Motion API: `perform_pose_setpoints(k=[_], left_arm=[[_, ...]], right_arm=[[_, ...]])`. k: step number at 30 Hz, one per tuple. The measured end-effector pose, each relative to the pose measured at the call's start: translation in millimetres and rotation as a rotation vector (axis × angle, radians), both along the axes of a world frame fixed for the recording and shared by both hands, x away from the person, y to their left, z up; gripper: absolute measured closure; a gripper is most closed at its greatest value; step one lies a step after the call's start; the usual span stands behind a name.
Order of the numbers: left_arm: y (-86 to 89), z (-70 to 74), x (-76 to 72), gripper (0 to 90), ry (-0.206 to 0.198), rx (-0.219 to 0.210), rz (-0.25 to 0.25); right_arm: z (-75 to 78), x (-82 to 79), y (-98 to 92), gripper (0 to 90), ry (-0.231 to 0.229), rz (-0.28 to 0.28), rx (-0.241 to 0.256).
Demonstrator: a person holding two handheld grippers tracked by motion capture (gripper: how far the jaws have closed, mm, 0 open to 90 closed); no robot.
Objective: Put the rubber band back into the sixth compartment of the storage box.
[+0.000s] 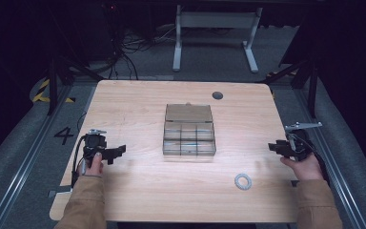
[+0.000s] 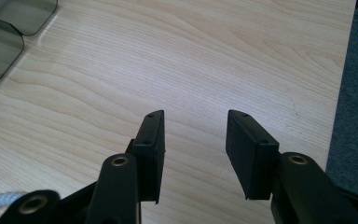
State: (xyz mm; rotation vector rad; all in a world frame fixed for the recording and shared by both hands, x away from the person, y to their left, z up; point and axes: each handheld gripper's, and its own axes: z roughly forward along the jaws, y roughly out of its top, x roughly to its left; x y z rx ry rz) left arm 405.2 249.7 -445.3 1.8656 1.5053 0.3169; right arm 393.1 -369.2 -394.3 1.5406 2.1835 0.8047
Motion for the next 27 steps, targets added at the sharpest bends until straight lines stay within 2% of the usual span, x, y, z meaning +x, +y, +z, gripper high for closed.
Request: perform_pose_setpoints(k=[3, 6, 13, 27], left_arm=[[0.4, -0.2, 0.3, 15.9, 0.001, -0.001, 0.002], [-0.7, -0.1, -0.1, 15.9, 0.003, 0.005, -0.002], [-0.2, -0.1, -0.3, 15.9, 0.002, 0.0, 0.0], [-0.5, -0.1, -0.3, 15.9, 0.001, 0.0, -0.001]], right_arm=[[2.5, -0.7, 2.0, 56.2, -0.015, 0.004, 0.018], [4.9, -2.5, 2.8, 55.6, -0.042, 0.023, 0.012], [6.8, -4.1, 3.2, 55.4, -0.03, 0.018, 0.027], [8.1, -5.7, 8.5, 54.0, -0.023, 0.045, 0.032]])
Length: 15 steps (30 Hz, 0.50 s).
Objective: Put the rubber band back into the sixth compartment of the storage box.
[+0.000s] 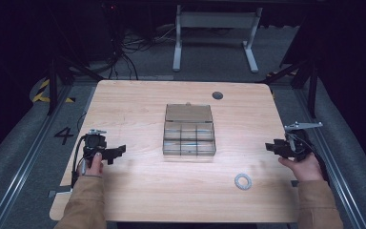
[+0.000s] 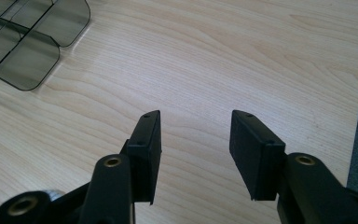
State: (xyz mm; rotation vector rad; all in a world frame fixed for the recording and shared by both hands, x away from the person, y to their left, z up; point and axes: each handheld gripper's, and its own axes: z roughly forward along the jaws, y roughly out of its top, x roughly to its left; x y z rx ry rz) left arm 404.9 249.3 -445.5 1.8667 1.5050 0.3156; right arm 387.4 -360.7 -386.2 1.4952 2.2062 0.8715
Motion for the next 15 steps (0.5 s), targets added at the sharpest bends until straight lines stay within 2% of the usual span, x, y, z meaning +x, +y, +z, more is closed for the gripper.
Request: perform_pose_setpoints(k=[4, 7, 15], left_arm=[[0.3, 0.1, -0.1, 15.9, 0.001, -0.002, 0.003], [-0.2, 0.1, -0.1, 15.9, 0.004, 0.003, -0.001], [0.2, 0.2, -0.1, 15.9, 0.001, 0.0, 0.001]], right_arm=[[0.6, -0.4, 2.6, 54.0, 0.016, 0.004, 0.01], [2.6, -0.9, 7.0, 53.4, 0.027, 0.031, 0.023], [11.1, -7.1, 21.5, 52.0, 0.045, 0.09, 0.004]])
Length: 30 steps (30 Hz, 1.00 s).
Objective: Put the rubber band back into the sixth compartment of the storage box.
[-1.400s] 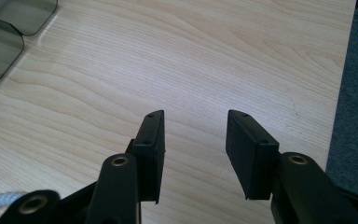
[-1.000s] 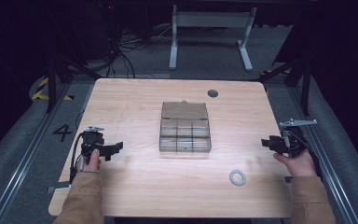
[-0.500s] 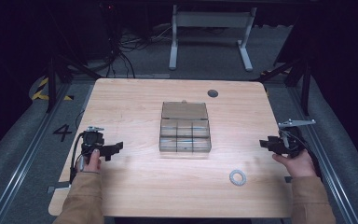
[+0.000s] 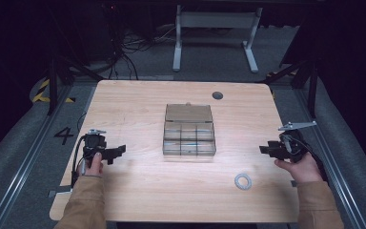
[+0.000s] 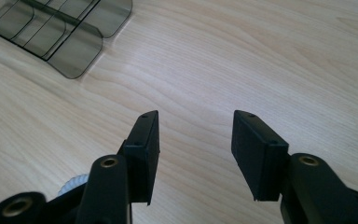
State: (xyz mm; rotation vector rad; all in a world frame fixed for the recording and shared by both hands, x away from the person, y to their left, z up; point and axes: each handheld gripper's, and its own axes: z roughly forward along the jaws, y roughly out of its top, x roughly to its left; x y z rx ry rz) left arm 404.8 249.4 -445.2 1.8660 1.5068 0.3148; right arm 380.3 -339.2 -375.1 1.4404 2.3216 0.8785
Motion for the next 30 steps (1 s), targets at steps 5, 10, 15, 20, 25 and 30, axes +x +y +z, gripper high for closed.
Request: perform_pose_setpoints(k=[5, 10, 15, 20, 25, 30], left_arm=[[0.1, 0.2, -0.2, 15.9, -0.001, -0.001, 0.001], [0.2, 0.0, 0.0, 15.9, 0.0, -0.002, 0.003], [0.4, 0.3, -0.2, 15.9, 0.0, -0.003, 0.003], [0.4, 0.5, -0.3, 15.9, -0.001, -0.002, 0.004], [0.8, 0.6, -0.3, 15.9, -0.003, -0.001, 0.005], [0.8, 0.6, -0.3, 15.9, -0.003, -0.001, 0.005]], right_arm=[[3.3, -3.2, 6.1, 51.9, 0.018, 0.025, -0.009], [5.6, -6.2, 14.6, 51.5, 0.025, 0.059, -0.021], [8.2, -9.4, 24.7, 51.5, 0.028, 0.093, -0.037], [9.5, -12.1, 30.9, 51.6, 0.042, 0.112, -0.038], [11.3, -14.9, 35.9, 51.6, 0.056, 0.133, -0.035], [13.7, -17.5, 40.8, 51.6, 0.061, 0.155, -0.037]])
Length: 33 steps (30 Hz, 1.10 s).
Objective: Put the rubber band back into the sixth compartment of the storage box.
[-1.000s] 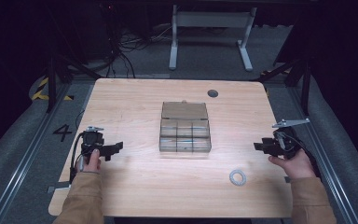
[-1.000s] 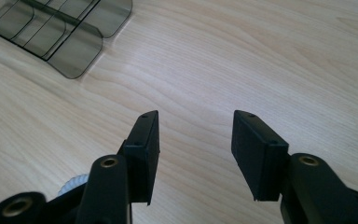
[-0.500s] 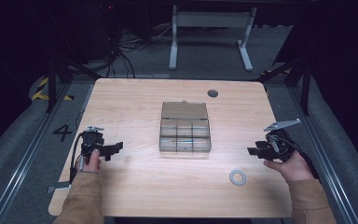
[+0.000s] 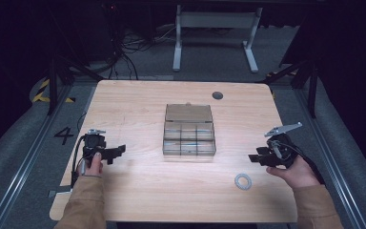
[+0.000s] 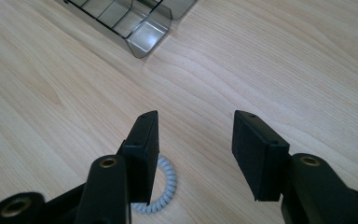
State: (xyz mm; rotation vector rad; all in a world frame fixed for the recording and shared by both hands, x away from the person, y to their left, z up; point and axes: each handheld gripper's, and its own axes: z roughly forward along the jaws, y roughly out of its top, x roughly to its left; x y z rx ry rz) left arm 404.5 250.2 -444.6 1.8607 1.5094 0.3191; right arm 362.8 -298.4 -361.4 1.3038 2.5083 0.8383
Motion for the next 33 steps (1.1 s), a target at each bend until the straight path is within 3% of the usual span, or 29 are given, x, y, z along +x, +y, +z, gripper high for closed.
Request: perform_pose_setpoints(k=[24, 33], left_arm=[[0.0, 0.1, 0.0, 15.9, -0.001, 0.0, -0.002], [0.2, 0.0, 0.2, 15.9, 0.0, -0.001, 0.0]], right_arm=[[-5.1, -4.8, 20.3, 51.0, 0.063, 0.091, -0.033], [-13.3, -2.3, 24.4, 50.4, 0.095, 0.09, -0.069]])
